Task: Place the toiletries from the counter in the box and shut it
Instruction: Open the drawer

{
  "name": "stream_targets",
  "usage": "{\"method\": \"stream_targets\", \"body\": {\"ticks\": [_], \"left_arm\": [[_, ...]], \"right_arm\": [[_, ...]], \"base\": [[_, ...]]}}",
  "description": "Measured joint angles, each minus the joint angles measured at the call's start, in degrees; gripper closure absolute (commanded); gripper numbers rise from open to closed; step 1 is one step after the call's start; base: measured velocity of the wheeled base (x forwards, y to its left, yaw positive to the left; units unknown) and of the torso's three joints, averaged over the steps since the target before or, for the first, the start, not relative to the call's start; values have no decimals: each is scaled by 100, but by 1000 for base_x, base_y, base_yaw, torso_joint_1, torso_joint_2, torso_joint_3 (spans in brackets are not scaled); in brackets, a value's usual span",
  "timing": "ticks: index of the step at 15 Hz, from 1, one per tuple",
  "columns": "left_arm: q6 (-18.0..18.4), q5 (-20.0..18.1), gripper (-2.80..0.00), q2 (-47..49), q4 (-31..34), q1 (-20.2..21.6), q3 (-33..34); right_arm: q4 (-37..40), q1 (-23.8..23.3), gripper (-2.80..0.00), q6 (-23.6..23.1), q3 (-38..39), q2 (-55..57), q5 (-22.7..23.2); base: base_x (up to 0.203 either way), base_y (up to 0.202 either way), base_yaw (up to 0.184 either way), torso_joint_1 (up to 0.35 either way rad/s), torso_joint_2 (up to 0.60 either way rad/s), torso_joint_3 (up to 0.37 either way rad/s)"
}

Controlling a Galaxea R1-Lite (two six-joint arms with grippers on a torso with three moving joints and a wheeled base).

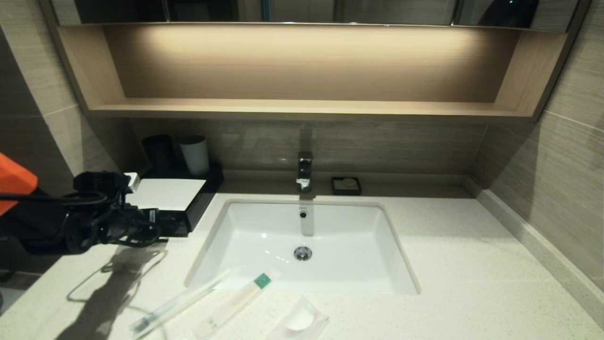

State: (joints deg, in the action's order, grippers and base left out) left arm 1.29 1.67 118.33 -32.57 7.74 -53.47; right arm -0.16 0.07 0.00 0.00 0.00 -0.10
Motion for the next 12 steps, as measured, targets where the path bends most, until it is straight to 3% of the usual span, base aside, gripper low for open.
{"method": "stream_targets", "body": {"ticks": [6, 12], "left_arm": [[8, 15, 0, 46, 154, 44, -35], [35, 25, 0, -112, 782, 50, -37]], "right_arm": [[0, 0, 0, 0, 0, 0, 0], [0, 0, 0, 0, 0, 0, 0]], "base": [[0, 0, 0, 0, 0, 0], [0, 0, 0, 0, 0, 0]]}}
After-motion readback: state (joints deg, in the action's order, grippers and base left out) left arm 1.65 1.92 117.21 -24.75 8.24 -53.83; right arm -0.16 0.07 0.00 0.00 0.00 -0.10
